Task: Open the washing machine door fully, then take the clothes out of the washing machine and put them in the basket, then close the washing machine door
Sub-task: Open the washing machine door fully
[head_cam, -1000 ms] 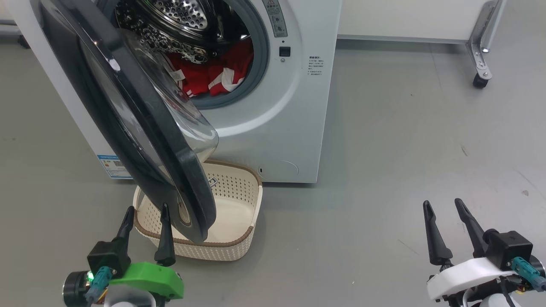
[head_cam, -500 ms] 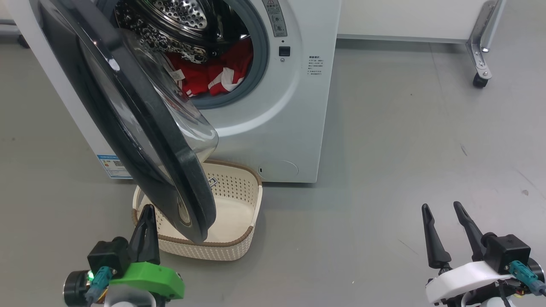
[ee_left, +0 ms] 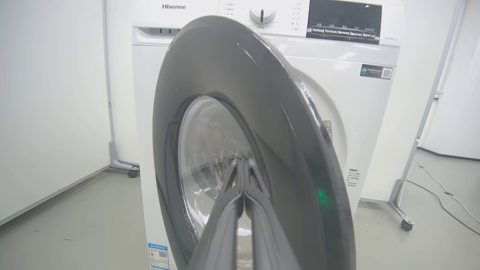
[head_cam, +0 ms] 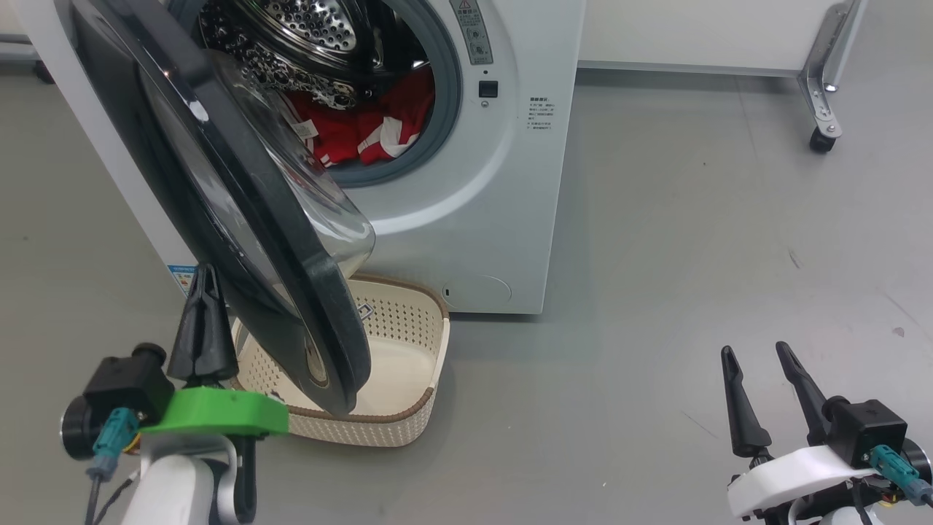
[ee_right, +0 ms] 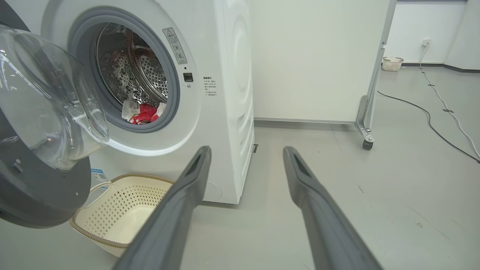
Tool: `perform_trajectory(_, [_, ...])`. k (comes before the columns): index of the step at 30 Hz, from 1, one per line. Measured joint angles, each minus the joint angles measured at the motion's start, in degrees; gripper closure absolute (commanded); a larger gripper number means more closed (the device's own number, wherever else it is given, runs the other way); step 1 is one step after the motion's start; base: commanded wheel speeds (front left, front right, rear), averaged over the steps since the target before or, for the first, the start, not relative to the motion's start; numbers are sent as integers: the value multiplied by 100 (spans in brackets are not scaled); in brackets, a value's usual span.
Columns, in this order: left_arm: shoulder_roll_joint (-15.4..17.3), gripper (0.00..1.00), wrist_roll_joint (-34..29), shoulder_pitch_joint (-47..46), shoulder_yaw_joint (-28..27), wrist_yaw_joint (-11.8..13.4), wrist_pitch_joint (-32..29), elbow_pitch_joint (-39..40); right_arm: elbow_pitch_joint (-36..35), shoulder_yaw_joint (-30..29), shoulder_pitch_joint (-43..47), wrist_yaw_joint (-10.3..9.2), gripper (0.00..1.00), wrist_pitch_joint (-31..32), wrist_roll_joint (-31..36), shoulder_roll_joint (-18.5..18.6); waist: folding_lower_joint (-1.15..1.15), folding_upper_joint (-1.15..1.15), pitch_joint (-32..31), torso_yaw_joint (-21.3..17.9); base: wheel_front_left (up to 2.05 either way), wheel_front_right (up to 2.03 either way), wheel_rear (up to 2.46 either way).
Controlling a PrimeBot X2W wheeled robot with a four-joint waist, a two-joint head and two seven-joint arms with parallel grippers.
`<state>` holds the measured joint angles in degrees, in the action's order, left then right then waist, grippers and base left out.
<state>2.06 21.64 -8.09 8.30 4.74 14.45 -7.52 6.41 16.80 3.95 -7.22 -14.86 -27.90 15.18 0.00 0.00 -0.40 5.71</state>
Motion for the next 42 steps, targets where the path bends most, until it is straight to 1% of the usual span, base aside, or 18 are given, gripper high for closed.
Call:
perform_trajectory(5, [0,100,-34,-333,-79,-11,13,261,-2,0,-1,1,0,1,33,1,0,0,-10,-4,0,0,0])
perform_trajectory(10, [4,100,-197,-702,-53,-104,25,463,-3,4,-1,1,0,0,35,-18,0,0,-18,-24,0,0,0])
perform_trajectory(17, [5,100,-305,-1004,167,-203,26,561,-4,5,-1,3,0,1,76,-53,0,0,-23,-80,0,0,0])
perform_trajectory(23, [5,100,-309,-1086,387,-210,23,546,-4,25,-1,7,0,1,76,-157,0,0,-32,-137,0,0,0])
perform_trajectory(31, [4,100,-321,-1094,912,-355,-214,343,0,27,-1,9,0,0,76,-178,0,0,-38,-203,0,0,0])
perform_trajectory(34, [4,100,-300,-1071,1096,-363,-341,192,2,27,-1,12,0,0,80,-181,0,0,-37,-226,0,0,0])
perform_trajectory(35, [4,100,-268,-1060,1143,-383,-389,123,3,29,-1,29,0,1,88,-183,0,0,-36,-234,0,0,0])
perform_trajectory(38, [4,100,97,-927,1252,-387,-511,-64,11,32,-1,59,0,1,92,-200,0,0,-31,-261,0,0,0])
perform_trajectory(42, [7,100,216,-687,1406,-385,-664,-316,35,92,-2,94,0,0,109,-226,0,0,-19,-316,0,0,0])
